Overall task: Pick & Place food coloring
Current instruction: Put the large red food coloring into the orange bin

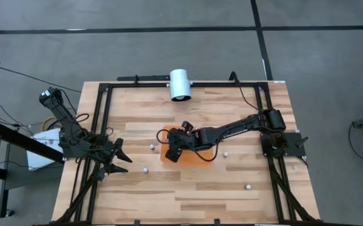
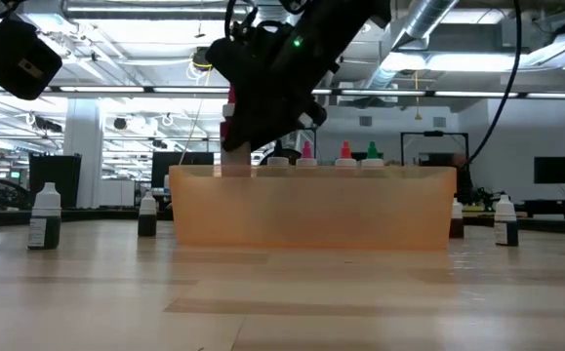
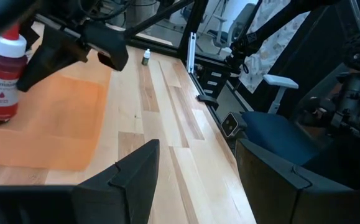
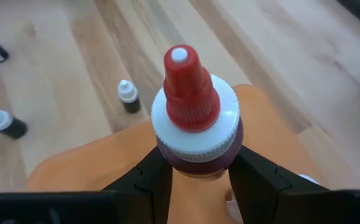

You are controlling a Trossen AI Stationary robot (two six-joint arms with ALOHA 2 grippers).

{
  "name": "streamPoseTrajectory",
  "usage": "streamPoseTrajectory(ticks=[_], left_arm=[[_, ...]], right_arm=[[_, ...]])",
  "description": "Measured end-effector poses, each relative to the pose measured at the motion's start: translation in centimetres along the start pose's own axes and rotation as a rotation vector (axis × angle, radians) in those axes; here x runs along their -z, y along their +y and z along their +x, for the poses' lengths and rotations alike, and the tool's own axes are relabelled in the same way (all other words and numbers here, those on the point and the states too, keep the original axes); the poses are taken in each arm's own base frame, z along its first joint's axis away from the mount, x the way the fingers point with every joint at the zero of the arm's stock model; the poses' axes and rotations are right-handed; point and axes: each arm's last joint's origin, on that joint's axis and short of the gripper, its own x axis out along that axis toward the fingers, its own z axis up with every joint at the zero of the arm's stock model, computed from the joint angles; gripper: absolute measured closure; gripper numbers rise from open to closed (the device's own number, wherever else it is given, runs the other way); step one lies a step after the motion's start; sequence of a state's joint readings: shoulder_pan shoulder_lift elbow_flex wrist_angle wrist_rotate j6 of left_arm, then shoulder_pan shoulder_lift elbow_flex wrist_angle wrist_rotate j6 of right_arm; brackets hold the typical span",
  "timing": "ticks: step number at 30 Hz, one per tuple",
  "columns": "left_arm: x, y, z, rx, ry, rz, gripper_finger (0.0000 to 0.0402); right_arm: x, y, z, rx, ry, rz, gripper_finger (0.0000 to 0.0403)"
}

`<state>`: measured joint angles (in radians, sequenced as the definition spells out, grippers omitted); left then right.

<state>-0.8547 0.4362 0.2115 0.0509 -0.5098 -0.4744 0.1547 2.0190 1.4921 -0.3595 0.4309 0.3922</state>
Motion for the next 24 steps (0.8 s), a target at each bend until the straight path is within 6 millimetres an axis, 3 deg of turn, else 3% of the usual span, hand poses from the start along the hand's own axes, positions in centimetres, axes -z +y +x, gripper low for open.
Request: streamPoseTrajectory(ticks=[15, 24], left_arm=[[0.0, 0.0, 0.0, -0.002, -0.001, 0.001, 0.0198], [0.0, 0.0, 0.0, -0.002, -0.001, 0.002, 0.0198]], right_arm=[[-0.1, -0.6, 0.3, 0.027, 0.001, 0.001, 0.0269], [2.2, 0.7, 3.7, 0.058, 0.078, -0.042, 0.0269]])
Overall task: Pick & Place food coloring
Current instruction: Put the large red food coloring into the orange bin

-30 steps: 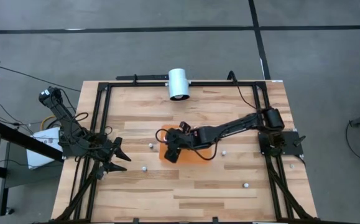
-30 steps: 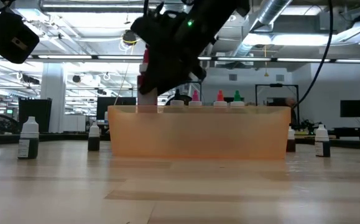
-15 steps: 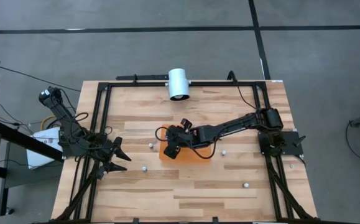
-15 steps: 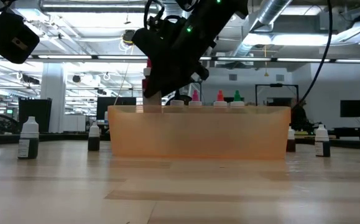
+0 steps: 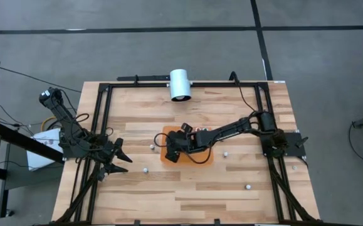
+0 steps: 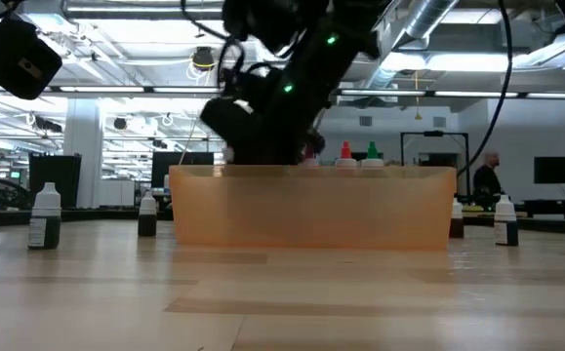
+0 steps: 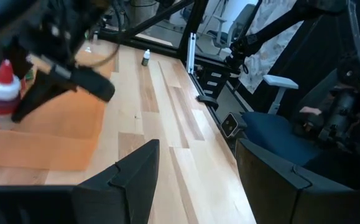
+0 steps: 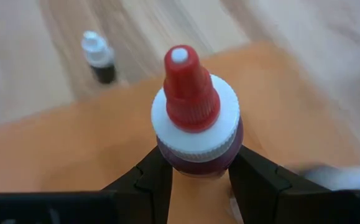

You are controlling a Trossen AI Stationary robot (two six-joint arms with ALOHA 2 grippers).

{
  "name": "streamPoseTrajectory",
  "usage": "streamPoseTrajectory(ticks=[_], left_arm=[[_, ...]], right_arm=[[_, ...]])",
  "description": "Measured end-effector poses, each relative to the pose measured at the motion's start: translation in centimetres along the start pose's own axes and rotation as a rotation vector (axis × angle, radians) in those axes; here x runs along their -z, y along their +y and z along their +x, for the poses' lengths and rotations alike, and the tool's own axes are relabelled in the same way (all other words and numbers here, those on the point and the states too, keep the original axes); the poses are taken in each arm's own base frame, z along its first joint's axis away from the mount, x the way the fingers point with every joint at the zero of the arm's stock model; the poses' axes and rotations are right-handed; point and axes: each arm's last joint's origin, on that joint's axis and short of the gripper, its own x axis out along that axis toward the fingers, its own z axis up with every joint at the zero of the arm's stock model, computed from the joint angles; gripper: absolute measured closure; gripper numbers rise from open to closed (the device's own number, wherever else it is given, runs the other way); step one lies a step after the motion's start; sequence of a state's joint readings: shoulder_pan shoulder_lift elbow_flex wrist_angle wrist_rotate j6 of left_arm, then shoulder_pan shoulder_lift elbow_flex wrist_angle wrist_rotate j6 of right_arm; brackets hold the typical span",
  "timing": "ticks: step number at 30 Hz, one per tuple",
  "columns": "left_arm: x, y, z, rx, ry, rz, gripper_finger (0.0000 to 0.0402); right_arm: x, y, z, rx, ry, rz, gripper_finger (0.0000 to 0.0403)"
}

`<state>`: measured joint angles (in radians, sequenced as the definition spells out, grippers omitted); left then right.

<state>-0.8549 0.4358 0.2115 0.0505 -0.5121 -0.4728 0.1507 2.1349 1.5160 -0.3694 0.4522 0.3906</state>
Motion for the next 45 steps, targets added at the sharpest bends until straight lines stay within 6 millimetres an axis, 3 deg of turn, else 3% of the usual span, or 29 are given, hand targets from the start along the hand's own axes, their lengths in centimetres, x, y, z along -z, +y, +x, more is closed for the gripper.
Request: streamPoseTrajectory(ticks=[7, 27, 45], left_arm=[[0.0, 0.0, 0.0, -0.002, 0.004, -0.006, 0.0198], [0.1, 0.1, 0.0, -0.007, 0.013, -0.002, 0.0198], [0.1, 0.1, 0.0, -0.007, 0.012, -0.002, 0.0198]], right_arm=[[-0.5, 0.7, 0.4, -0.008, -0.019, 0.000, 0.0270], [-1.0, -0.6, 0.4, 0.003, 0.001, 0.015, 0.0253], [-1.0, -0.6, 0.4, 0.004, 0.000, 0.015, 0.0185]])
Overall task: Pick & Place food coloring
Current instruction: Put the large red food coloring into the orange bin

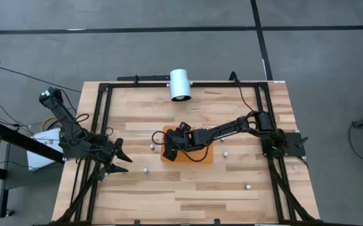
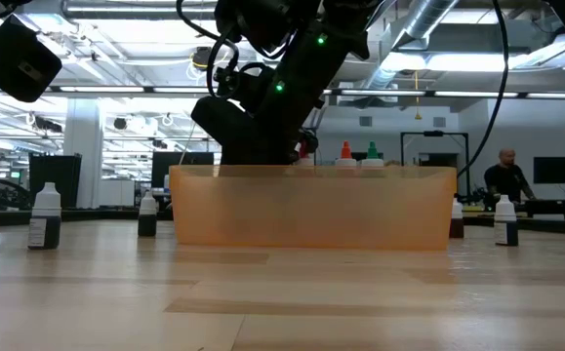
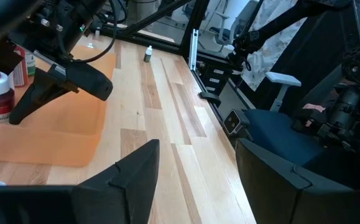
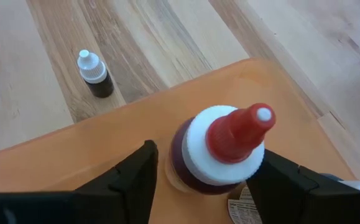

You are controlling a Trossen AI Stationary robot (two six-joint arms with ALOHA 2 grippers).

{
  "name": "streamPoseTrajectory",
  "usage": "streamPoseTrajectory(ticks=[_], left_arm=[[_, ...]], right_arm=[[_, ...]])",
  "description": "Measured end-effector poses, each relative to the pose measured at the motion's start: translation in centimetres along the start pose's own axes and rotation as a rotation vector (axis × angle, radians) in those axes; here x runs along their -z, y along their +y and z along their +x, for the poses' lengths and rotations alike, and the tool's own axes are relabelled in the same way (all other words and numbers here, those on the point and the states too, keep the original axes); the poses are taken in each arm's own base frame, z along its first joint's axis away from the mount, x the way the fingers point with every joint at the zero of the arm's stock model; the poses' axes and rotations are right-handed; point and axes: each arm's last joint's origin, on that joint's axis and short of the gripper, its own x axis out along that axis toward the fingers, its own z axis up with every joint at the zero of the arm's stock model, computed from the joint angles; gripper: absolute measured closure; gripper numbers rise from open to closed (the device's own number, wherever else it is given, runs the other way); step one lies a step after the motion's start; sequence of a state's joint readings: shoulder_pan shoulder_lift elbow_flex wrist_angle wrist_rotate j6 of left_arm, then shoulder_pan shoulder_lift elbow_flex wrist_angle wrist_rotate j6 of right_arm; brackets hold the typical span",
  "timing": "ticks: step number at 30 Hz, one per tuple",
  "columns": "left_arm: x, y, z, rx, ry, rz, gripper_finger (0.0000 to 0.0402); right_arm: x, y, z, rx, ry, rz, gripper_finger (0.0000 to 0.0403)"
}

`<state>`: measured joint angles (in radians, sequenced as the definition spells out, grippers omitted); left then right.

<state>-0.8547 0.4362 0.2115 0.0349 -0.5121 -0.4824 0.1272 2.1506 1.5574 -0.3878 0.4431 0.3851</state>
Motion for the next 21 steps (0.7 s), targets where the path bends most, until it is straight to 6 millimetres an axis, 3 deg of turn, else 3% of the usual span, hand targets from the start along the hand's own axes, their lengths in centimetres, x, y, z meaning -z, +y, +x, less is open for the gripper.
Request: streamPoseTrajectory(ticks=[10, 21], left_arm=[[0.0, 0.0, 0.0, 0.000, 0.000, 0.000, 0.0198], [0.0, 0.0, 0.0, 0.000, 0.000, 0.001, 0.0198]], right_arm=[[0.0, 0.0, 0.0, -0.001, 0.001, -0.001, 0.0190], [-1.0, -0.5, -1.8, -0.013, -0.021, 0.009, 0.0202]])
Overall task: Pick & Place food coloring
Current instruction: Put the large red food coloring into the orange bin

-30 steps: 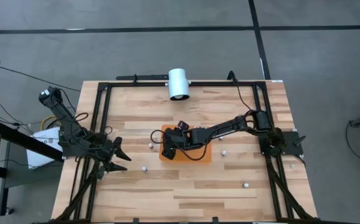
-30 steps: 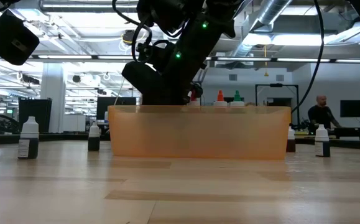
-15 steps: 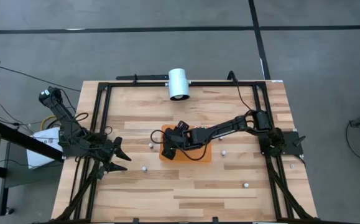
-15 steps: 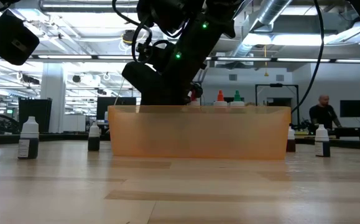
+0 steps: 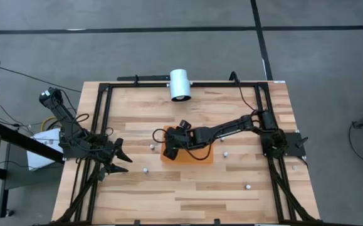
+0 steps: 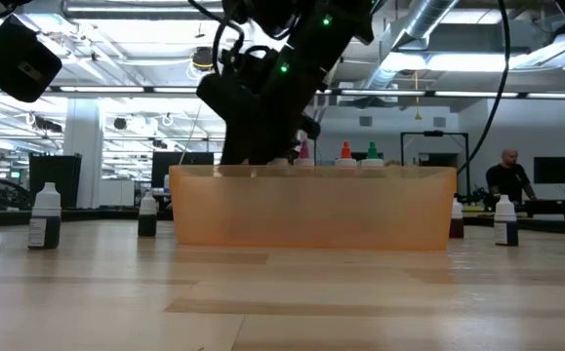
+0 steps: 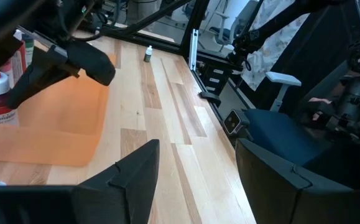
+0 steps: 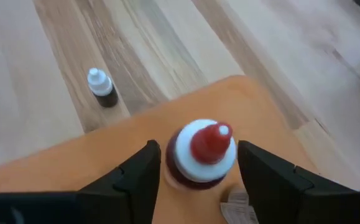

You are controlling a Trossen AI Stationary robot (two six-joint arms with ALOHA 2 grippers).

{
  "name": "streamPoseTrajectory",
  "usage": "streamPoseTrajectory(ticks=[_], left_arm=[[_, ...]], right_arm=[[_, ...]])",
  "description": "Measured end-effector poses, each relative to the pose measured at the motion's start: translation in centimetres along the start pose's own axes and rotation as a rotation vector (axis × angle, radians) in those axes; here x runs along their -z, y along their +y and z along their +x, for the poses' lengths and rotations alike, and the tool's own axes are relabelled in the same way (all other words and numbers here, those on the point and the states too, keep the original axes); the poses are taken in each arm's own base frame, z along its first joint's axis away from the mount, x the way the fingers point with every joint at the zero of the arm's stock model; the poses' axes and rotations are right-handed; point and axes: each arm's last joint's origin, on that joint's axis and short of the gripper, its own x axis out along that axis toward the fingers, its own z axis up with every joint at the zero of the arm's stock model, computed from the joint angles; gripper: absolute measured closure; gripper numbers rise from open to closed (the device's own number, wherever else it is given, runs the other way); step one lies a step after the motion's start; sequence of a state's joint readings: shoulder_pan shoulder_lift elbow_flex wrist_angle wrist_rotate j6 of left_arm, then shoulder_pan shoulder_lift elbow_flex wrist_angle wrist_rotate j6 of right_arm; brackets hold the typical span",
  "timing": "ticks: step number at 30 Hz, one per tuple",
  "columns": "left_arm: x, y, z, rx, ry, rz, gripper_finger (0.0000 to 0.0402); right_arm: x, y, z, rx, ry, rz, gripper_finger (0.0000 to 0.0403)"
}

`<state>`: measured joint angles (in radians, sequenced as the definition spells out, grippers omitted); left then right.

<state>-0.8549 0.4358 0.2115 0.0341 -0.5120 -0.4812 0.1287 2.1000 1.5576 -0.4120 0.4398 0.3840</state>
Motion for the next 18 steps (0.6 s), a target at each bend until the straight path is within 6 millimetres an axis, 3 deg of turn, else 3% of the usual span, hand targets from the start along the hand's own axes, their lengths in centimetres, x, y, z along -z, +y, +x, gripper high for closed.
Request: streamPoseTrajectory(ticks=[18], left_arm=[[0.0, 0.0, 0.0, 0.000, 0.001, 0.006, 0.0198]], right_arm=[[-1.4, -0.4, -1.9, -0.021, -0.063, 0.031, 0.0202]])
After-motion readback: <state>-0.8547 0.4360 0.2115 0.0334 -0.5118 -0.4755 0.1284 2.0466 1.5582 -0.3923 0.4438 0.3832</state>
